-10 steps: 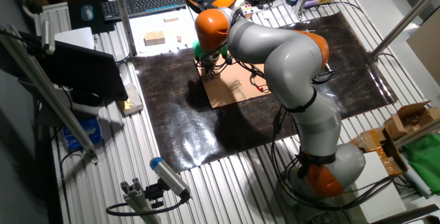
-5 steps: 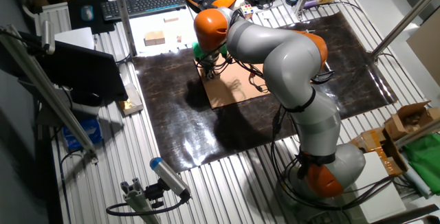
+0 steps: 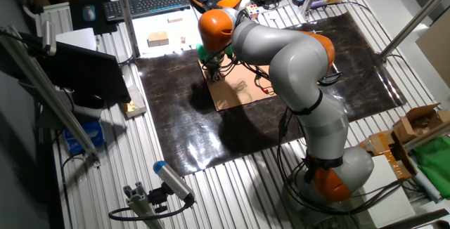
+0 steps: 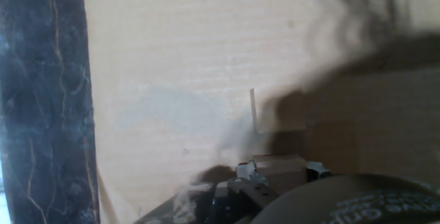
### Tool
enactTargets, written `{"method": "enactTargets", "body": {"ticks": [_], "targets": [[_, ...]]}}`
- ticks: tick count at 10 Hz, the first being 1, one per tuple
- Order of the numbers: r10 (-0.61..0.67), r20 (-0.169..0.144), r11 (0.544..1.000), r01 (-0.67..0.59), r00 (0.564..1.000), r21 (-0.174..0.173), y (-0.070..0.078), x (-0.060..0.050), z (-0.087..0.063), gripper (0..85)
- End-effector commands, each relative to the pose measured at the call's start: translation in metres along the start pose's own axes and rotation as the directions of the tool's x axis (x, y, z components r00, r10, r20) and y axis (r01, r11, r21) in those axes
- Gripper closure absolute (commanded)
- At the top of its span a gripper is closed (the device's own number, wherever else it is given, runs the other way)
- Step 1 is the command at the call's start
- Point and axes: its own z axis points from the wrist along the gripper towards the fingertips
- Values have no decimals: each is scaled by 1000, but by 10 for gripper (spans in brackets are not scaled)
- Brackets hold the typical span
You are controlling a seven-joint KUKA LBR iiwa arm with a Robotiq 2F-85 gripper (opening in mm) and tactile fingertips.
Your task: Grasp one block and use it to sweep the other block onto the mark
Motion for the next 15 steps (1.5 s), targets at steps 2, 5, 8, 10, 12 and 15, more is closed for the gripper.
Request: {"method": "enactTargets", "body": {"ticks": [2, 5, 8, 10, 12, 15], "targets": [[-1, 3, 1000, 1, 1000, 1, 0, 0, 0, 843], [-10, 6, 1000, 10, 1000, 1, -1, -1, 1, 843], [-13, 11, 1000, 13, 1000, -1, -1, -2, 2, 843], [-10, 12, 1000, 10, 1000, 1, -2, -3, 3, 843], [-9, 14, 1000, 9, 1000, 0, -2, -4, 3, 843], [-15, 12, 1000, 15, 1000, 1, -3, -5, 5, 843]]}}
